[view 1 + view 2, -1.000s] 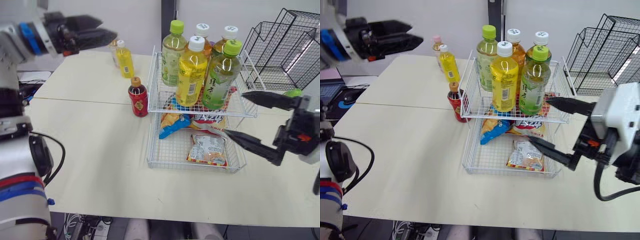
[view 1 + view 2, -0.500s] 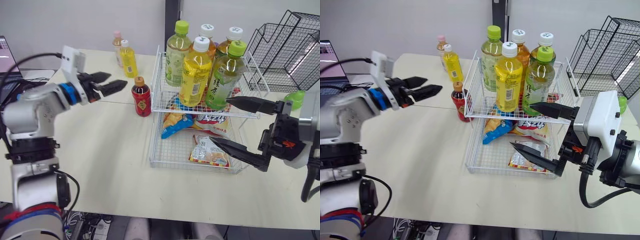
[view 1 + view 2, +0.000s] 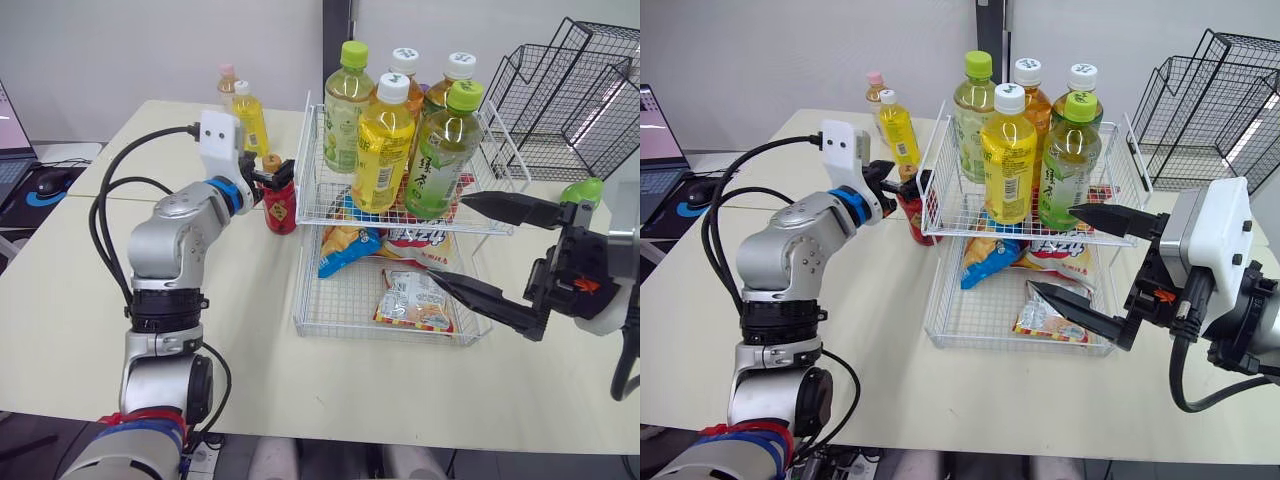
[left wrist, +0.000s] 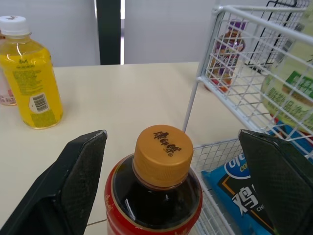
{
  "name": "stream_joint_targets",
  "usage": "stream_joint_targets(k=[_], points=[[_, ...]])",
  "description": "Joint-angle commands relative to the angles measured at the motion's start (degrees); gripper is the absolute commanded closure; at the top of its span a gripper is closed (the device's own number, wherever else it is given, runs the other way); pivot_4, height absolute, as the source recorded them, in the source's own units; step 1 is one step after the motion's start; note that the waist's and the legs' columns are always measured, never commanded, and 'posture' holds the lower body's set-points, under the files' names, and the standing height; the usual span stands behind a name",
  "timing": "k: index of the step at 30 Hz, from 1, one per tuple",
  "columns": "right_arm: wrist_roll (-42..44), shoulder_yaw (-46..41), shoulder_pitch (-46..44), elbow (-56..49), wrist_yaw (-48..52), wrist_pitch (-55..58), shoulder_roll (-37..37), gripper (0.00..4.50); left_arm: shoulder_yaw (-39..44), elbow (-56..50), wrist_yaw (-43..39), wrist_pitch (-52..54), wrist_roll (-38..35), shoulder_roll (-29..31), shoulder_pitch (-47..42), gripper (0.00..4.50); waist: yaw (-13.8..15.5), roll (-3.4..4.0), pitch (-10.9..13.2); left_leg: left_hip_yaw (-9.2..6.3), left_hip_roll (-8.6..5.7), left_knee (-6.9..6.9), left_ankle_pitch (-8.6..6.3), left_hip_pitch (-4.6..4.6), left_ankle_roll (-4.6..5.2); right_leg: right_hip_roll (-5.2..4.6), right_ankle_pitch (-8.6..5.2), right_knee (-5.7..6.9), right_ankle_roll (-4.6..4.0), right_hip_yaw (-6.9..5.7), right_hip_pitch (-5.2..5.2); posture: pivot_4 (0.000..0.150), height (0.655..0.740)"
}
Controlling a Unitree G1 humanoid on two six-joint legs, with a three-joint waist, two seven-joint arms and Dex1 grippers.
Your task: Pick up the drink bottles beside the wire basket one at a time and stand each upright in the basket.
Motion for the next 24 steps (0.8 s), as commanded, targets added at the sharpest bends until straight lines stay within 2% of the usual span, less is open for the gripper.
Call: stream_joint_targets(k=[1,3,6,14,19,24], points=[[1.2,-1.5,-0.5,-0.6,-0.6,-0.6,-0.6,0.0,-1.4,0.5,1.5,-3.1,2.1,-0.3,-1.9,0.02,0.0,0.0,0.0,0.01,0.0,0.0,0.0,0.0,0.0,-0.01,0.0,0.0,0.0,0.0,0.0,0.15,0.73],[1.5,-1.7,-0.3,-0.7,-0.7,-0.6,-0.6,0.0,-2.1,1.7,1.7,-4.6,2.8,-0.7,-2.1,0.02,0.1,0.0,0.0,0.03,-0.01,0.0,0.0,0.0,0.0,-0.01,0.0,-0.01,0.0,0.0,0.01,0.15,0.73],[2.0,-1.6,-0.4,-0.7,-1.1,-0.6,-0.8,0.0,-2.8,3.8,1.8,-6.7,3.8,-1.0,-2.5,0.62,0.0,0.0,0.0,0.04,-0.01,0.0,0.0,0.0,0.0,-0.01,0.0,-0.01,0.0,0.01,0.0,0.15,0.73],[2.6,-2.1,-0.3,-0.7,-1.6,-0.7,-1.0,0.0,-3.7,7.3,2.2,-11.1,5.1,-2.7,-4.0,3.13,0.1,0.0,0.0,0.1,-0.03,0.0,0.0,-0.01,0.0,-0.01,0.0,-0.02,0.0,0.0,0.0,0.15,0.73],[3.0,-4.2,1.0,-1.0,-1.5,-0.4,-1.0,0.0,-2.8,2.5,1.0,-10.1,4.5,-0.6,-2.1,3.14,0.1,-0.01,0.0,0.09,-0.02,-0.02,0.0,-0.03,0.0,-0.02,0.0,-0.04,0.0,-0.01,0.0,0.15,0.73],[4.2,-7.6,4.0,-2.5,-1.9,0.5,-1.2,0.0,-2.0,0.0,-5.4,-8.0,2.2,5.5,-3.9,3.14,0.0,-0.01,0.0,0.08,0.01,-0.05,0.0,-0.03,-0.01,0.01,0.0,-0.04,0.0,-0.01,-0.04,0.15,0.73]])
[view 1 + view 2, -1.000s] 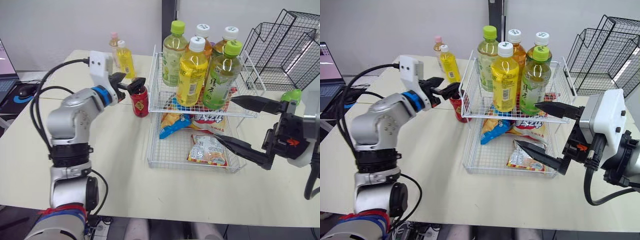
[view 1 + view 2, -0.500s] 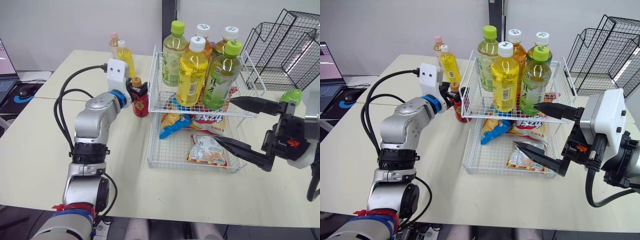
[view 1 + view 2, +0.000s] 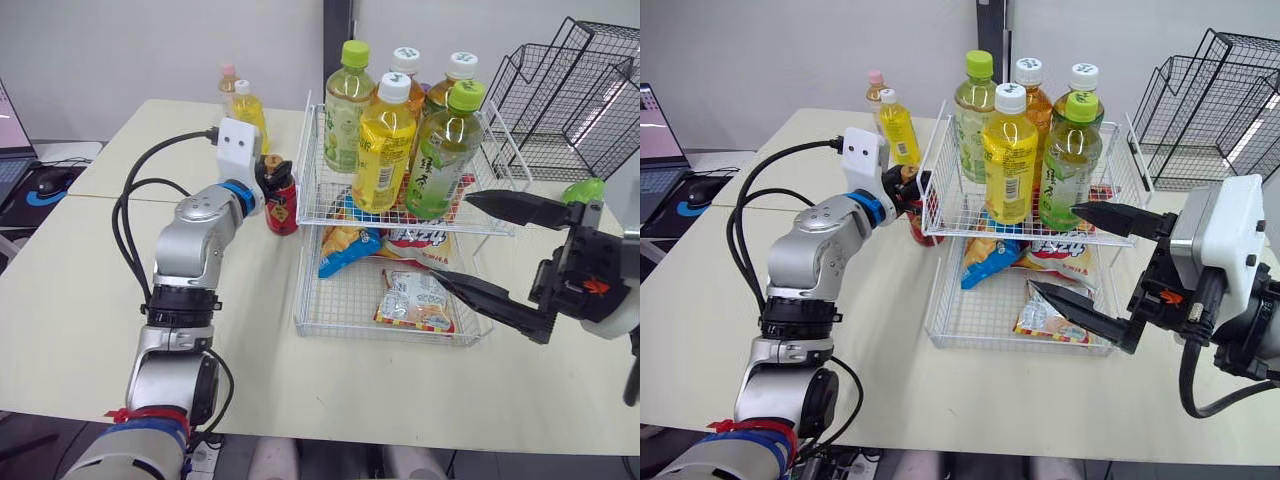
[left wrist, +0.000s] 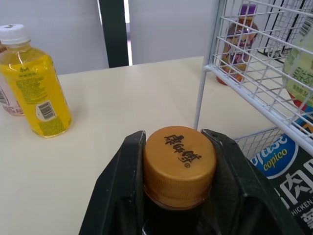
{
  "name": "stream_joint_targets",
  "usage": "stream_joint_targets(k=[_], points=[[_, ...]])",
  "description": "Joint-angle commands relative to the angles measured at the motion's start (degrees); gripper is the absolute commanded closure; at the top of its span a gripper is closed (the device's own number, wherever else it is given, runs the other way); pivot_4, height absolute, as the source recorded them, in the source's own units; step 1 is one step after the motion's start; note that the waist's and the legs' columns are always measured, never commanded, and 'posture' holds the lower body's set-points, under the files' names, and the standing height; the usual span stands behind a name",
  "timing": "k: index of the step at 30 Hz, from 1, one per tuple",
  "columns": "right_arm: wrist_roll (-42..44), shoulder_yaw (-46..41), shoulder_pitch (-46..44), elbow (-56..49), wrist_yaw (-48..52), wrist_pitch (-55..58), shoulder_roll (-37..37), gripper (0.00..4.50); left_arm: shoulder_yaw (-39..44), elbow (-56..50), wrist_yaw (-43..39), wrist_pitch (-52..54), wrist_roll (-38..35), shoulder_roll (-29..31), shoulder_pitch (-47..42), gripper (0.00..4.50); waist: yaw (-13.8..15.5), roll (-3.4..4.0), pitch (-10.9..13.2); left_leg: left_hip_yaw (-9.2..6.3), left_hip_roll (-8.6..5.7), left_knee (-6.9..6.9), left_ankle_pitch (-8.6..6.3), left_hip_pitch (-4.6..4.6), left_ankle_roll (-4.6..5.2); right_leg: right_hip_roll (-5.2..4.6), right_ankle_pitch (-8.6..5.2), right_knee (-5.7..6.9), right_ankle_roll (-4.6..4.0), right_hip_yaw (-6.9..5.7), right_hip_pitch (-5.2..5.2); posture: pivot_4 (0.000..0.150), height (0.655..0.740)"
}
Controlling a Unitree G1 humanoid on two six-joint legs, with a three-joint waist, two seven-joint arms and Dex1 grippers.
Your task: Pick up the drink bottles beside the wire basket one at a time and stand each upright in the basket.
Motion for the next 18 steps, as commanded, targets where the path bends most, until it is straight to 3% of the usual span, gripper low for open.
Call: stream_joint_targets(k=[1,5,13,18], points=[[1.6,-4.5,2.1,-2.0,-1.0,0.4,-0.7,0.0,2.1,-3.8,-6.2,0.3,-2.6,5.6,-4.9,3.14,0.0,-0.02,0.0,0.0,0.0,0.0,0.0,0.0,0.0,0.0,0.0,0.01,0.0,-0.01,0.0,0.15,0.73],[2.3,-5.6,4.4,-3.6,-2.4,0.1,-0.6,0.0,2.2,-1.3,-14.8,3.4,-6.2,11.6,-10.2,3.14,0.1,-0.02,0.0,0.01,0.01,0.01,0.0,-0.06,-0.01,0.03,0.0,-0.01,0.01,-0.05,-0.04,0.15,0.73],[1.6,-4.6,4.8,-3.7,-3.1,-0.5,-0.4,0.0,1.1,16.4,-39.5,8.3,-11.3,25.6,-31.8,3.14,0.0,-0.03,0.0,0.04,-0.01,-0.04,0.0,-0.08,0.0,0.03,-0.03,-0.08,0.03,-0.05,-0.07,0.15,0.73],[0.7,-3.7,4.8,-3.5,-3.0,-0.7,-0.1,0.0,-1.0,26.1,-48.0,8.6,-9.9,28.3,-43.4,3.14,0.0,-0.03,0.0,0.05,0.01,-0.08,-0.01,-0.13,0.01,0.02,-0.04,-0.13,0.03,-0.07,-0.12,0.15,0.73]])
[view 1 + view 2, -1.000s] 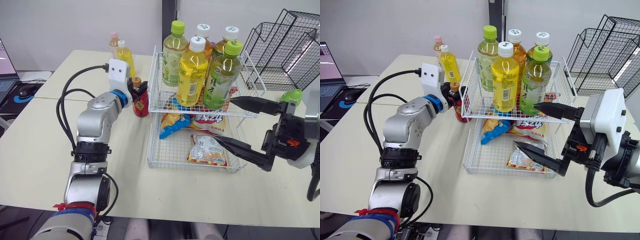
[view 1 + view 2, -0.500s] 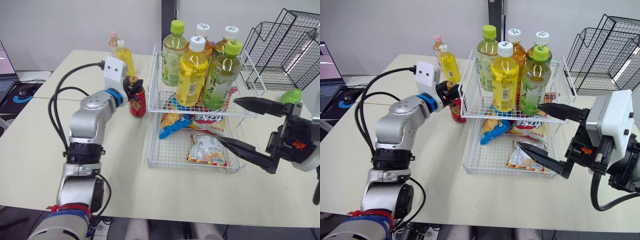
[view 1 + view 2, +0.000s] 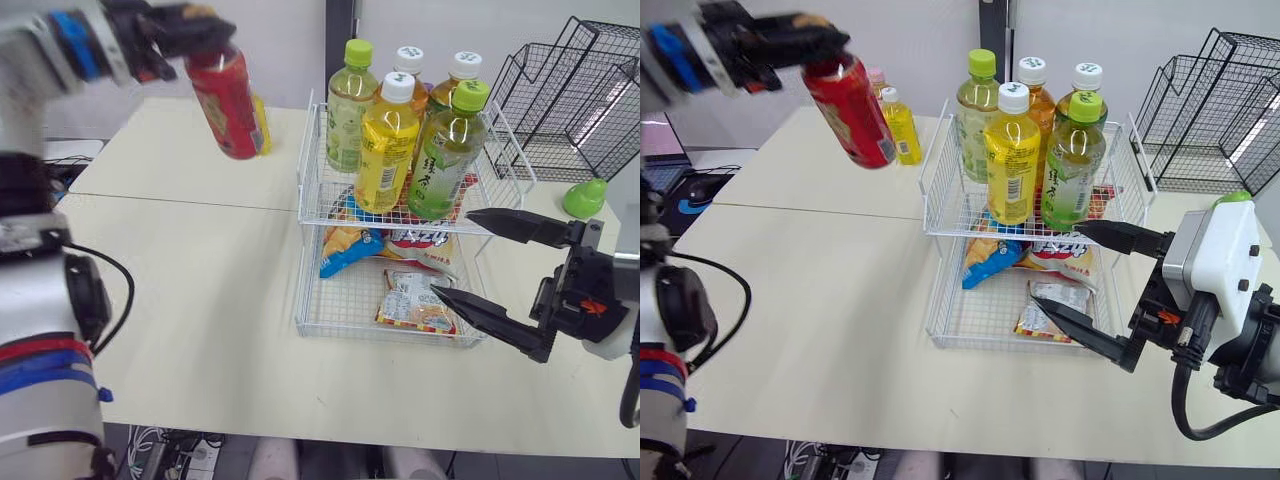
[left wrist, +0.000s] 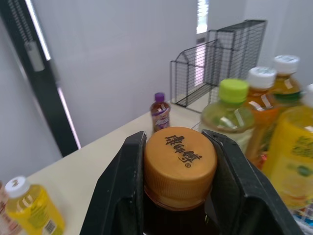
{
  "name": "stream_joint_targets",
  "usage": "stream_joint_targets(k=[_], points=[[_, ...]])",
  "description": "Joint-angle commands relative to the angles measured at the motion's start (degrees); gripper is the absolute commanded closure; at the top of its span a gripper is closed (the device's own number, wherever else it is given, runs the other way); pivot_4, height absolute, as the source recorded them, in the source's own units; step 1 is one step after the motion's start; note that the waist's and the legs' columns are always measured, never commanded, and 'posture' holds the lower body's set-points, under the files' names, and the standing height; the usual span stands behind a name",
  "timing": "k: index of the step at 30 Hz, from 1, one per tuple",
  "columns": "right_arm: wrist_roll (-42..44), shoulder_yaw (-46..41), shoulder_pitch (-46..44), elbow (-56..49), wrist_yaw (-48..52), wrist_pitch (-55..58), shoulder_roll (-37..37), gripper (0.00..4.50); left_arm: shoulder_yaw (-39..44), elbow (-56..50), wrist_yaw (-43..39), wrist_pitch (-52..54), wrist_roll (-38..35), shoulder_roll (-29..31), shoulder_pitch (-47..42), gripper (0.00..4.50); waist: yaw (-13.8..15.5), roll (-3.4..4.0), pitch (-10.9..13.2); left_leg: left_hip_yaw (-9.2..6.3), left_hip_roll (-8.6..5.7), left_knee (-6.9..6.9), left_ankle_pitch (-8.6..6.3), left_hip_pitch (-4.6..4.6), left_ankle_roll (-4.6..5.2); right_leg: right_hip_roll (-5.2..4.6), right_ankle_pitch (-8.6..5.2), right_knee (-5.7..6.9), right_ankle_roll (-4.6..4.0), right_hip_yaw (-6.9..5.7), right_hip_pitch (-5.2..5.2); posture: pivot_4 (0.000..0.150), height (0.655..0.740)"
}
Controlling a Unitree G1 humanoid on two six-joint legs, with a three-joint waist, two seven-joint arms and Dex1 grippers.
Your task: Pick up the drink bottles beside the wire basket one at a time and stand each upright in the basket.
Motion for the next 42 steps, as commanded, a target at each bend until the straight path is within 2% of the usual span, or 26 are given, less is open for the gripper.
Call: stream_joint_targets(k=[1,7,16,23,29,42], points=[[-0.8,-0.5,0.0,-0.1,-0.4,-1.4,0.2,0.0,0.0,4.9,-4.8,-0.2,0.0,1.5,-8.6,3.14,0.0,0.0,0.0,-0.03,0.0,0.02,0.0,-0.02,0.0,0.01,-0.01,0.01,0.01,-0.03,-0.01,0.15,0.73],[-1.5,0.3,-0.3,0.0,-0.6,-1.8,0.6,0.0,-0.8,11.0,-9.1,3.3,-0.5,-2.1,-16.8,3.14,0.0,0.0,0.0,-0.02,0.01,0.01,0.0,-0.04,0.0,0.0,-0.11,0.0,0.17,-0.02,-0.02,0.15,0.73],[-1.7,0.6,-0.2,-0.2,-1.2,-2.1,0.7,0.0,-3.5,16.2,-14.9,3.4,1.3,-9.4,-21.6,3.14,-0.3,0.0,0.0,-0.04,0.02,0.03,0.0,-0.1,0.01,0.01,-0.11,0.03,0.15,-0.01,-0.09,0.15,0.73],[-0.7,-0.8,0.7,-0.8,-1.9,-2.1,0.5,0.0,-6.7,16.4,-17.7,-2.0,4.7,-13.2,-18.9,3.14,-0.2,0.02,0.0,0.01,0.02,0.0,0.0,-0.11,0.0,0.03,-0.09,0.06,0.1,0.04,-0.14,0.15,0.73],[0.4,-2.7,1.0,-0.5,-3.1,-2.3,0.1,0.0,-5.8,15.5,-15.7,-3.7,5.0,-16.9,-15.5,3.14,-0.1,0.02,0.0,0.01,0.01,0.05,0.0,-0.12,0.01,-0.01,-0.04,0.07,0.02,0.05,-0.11,0.15,0.73],[2.9,-4.8,1.3,0.2,-3.3,-1.8,-1.3,0.0,-6.6,14.8,-14.1,-6.7,6.9,-20.2,-10.5,3.14,-0.1,0.02,0.0,-0.01,-0.02,0.06,0.0,-0.14,0.01,0.02,0.0,0.08,-0.06,0.03,-0.11,0.15,0.73]])
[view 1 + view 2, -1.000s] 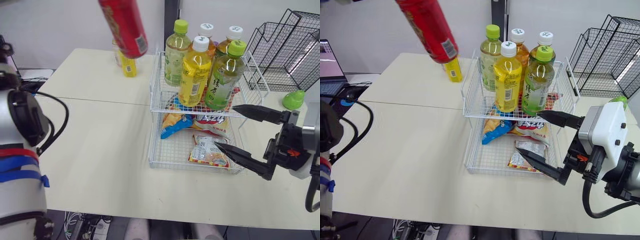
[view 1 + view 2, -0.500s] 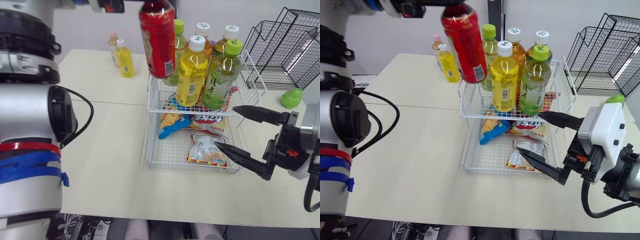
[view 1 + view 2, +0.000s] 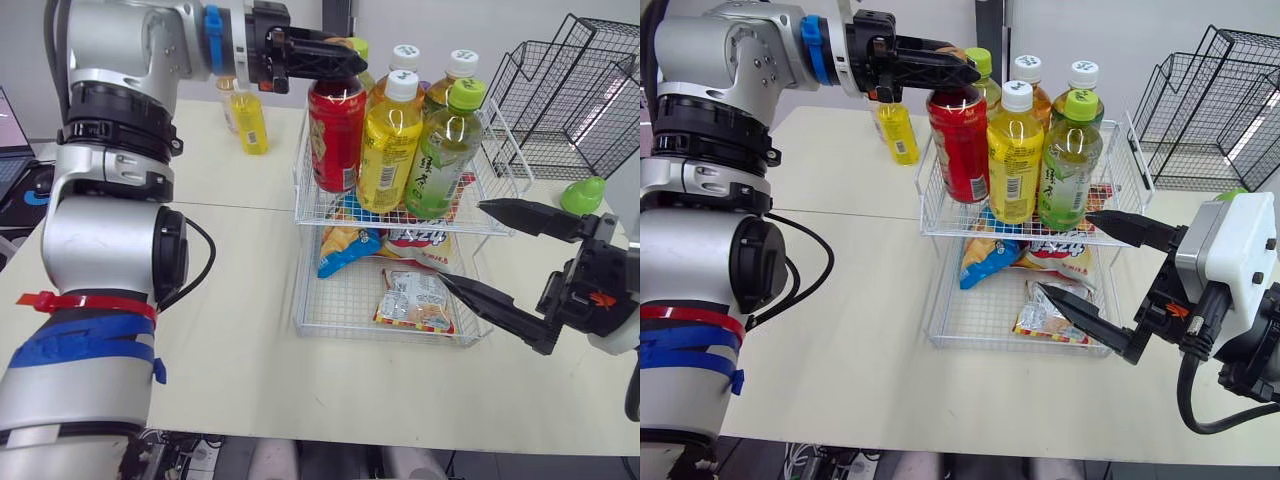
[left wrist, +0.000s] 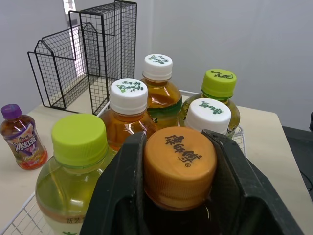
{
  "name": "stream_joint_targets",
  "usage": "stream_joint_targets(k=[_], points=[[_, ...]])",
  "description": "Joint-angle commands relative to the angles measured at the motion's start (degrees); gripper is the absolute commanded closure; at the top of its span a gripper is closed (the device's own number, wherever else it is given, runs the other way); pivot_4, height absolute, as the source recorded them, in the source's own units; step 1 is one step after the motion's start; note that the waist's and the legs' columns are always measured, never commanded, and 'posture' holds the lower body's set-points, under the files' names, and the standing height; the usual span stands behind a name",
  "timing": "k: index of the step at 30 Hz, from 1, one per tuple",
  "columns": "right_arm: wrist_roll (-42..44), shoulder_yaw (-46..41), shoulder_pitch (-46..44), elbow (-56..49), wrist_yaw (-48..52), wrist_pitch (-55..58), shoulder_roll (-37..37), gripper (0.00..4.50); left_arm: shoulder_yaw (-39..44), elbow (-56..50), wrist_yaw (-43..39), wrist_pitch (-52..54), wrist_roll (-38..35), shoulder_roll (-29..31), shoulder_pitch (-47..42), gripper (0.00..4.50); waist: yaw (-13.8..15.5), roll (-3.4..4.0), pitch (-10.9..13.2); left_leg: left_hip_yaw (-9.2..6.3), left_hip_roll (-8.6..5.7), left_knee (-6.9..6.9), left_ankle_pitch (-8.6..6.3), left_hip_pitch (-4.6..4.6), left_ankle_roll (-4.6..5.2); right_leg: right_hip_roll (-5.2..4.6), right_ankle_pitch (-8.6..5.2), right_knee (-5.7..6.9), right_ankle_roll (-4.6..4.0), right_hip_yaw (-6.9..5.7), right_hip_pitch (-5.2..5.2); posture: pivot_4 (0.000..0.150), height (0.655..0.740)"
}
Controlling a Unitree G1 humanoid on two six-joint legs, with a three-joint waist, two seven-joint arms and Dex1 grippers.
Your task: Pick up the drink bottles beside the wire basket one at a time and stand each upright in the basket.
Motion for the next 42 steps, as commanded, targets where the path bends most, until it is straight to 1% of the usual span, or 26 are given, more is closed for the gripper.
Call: stream_joint_targets(k=[1,8,10,11,12,17,18,19,26,32,38,42], points=[[1.2,-2.4,-0.1,0.2,-0.6,-0.7,-0.7,0.0,1.0,-2.6,-1.0,-1.3,-0.5,0.4,-0.3,3.14,0.0,0.0,0.0,0.0,0.0,0.01,0.0,0.0,0.0,0.0,0.0,0.0,0.0,0.0,0.0,0.15,0.73],[1.7,-2.4,-0.3,0.3,-1.1,-0.8,-1.3,0.0,-0.1,-1.3,-3.2,-2.3,0.6,0.0,0.5,3.14,0.0,0.0,0.0,-0.01,0.0,0.0,0.0,0.0,0.0,0.0,0.0,0.0,-0.01,-0.01,0.01,0.15,0.73],[1.8,-2.5,-0.2,0.3,-1.1,-0.8,-1.3,0.0,-0.5,-1.2,-4.0,-2.9,1.0,0.0,0.6,2.42,0.0,0.0,0.0,-0.01,0.0,0.0,0.0,0.01,0.0,0.0,0.0,0.01,0.0,-0.01,0.01,0.15,0.73],[1.8,-2.5,-0.2,0.3,-1.1,-0.8,-1.2,0.0,-0.7,-1.2,-4.8,-3.3,1.1,0.0,0.6,2.25,0.0,0.0,0.0,-0.01,0.0,0.01,0.0,0.01,0.0,0.0,0.0,0.02,-0.01,-0.01,0.01,0.15,0.73],[1.7,-2.5,-0.1,0.4,-1.1,-0.8,-1.2,0.0,-0.7,-1.2,-5.2,-3.7,1.1,0.1,0.7,1.97,0.0,0.0,0.0,-0.02,0.0,0.01,0.0,0.01,0.0,0.01,0.0,0.02,-0.01,-0.01,0.02,0.15,0.73],[1.6,-2.6,0.0,0.4,-0.9,-0.8,-1.1,0.0,-0.2,-1.0,-6.4,-5.1,1.4,1.0,0.0,0.41,0.0,0.01,0.0,-0.02,0.0,0.01,0.0,0.02,0.0,0.01,0.0,0.02,-0.01,-0.01,0.03,0.15,0.73],[1.6,-2.6,0.0,0.4,-0.9,-0.8,-1.1,0.0,-0.1,-0.9,-6.5,-5.1,1.4,1.3,-0.2,0.13,0.0,0.0,0.0,-0.02,0.0,0.01,0.0,0.02,0.0,0.01,0.0,0.02,-0.01,-0.01,0.03,0.15,0.73],[1.5,-2.6,0.0,0.4,-0.9,-0.7,-1.1,0.0,0.1,-0.9,-6.5,-5.5,1.5,1.8,-0.5,0.03,0.0,0.01,0.0,-0.02,0.0,0.01,0.0,0.02,0.0,0.01,0.0,0.02,-0.01,-0.01,0.03,0.15,0.73],[0.2,-3.8,0.9,0.9,-1.0,-0.1,-1.0,0.0,0.4,-2.2,-8.2,-6.1,1.9,7.0,-1.2,0.03,-0.1,0.01,0.0,-0.01,0.02,0.0,0.0,0.05,0.0,0.02,0.0,0.04,0.0,0.0,0.02,0.15,0.73],[-1.1,-4.7,1.1,1.9,-0.3,0.1,-0.8,0.0,0.9,-5.3,-10.4,-6.3,1.4,12.0,1.0,0.03,0.0,0.01,0.0,-0.02,0.03,0.02,0.0,0.06,0.0,0.01,0.0,0.05,0.0,-0.01,0.05,0.15,0.73],[-3.5,-6.0,0.9,3.8,1.8,1.2,-1.9,0.0,3.7,-6.4,-6.2,-8.5,2.3,18.2,3.8,0.03,-0.1,0.02,0.0,-0.02,0.05,0.02,0.0,0.1,0.0,0.01,0.0,0.08,-0.01,-0.01,0.05,0.15,0.73],[-8.5,-5.2,-0.4,6.2,4.8,1.1,-2.7,0.0,4.1,-7.2,-2.9,-12.8,4.8,23.0,9.5,0.03,-0.1,0.03,0.0,0.0,0.08,0.01,0.0,0.17,0.0,0.01,0.0,0.1,-0.01,0.02,0.07,0.15,0.73]])
